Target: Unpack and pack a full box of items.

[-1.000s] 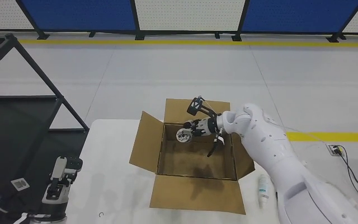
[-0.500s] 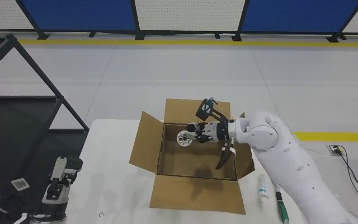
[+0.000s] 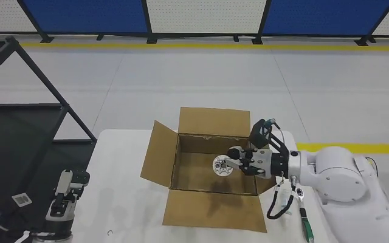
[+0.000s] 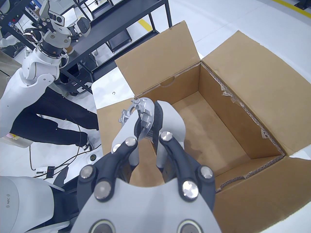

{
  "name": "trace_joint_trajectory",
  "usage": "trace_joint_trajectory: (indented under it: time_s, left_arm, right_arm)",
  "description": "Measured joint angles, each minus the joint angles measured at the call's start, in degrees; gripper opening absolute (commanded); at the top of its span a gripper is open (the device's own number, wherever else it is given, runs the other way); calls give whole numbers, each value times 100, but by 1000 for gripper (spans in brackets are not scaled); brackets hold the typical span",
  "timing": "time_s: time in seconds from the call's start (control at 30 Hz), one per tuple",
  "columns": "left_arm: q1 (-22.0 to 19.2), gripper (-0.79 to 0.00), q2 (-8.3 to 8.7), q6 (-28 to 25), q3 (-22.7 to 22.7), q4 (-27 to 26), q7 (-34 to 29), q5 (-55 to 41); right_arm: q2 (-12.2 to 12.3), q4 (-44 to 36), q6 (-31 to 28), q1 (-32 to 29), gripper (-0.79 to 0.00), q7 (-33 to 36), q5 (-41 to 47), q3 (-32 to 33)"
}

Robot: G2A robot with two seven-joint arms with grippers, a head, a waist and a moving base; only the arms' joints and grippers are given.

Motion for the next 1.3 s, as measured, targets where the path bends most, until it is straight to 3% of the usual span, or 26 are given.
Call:
trace_joint_trajectory:
  time_s: [0.3, 0.43, 0.7, 0.97, 1.3]
  left_arm:
    - [0, 0, 0, 0, 0, 0, 0, 0]
    - [0, 0, 0, 0, 0, 0, 0, 0]
    - [0, 0, 0, 0, 0, 0, 0, 0]
    - [0, 0, 0, 0, 0, 0, 0, 0]
    - [0, 0, 0, 0, 0, 0, 0, 0]
  right_arm:
    - [7, -140, -104, -82, -785, -54, 200, -13]
    - [115, -459, -287, -325, -785, 232, 629, 405]
    - [406, -1154, -405, -1348, -785, 940, 1876, 2086]
    - [706, -1504, -205, -2634, -785, 1139, 2511, 3624]
    - [1075, -834, -671, -3860, -785, 673, 2831, 3928]
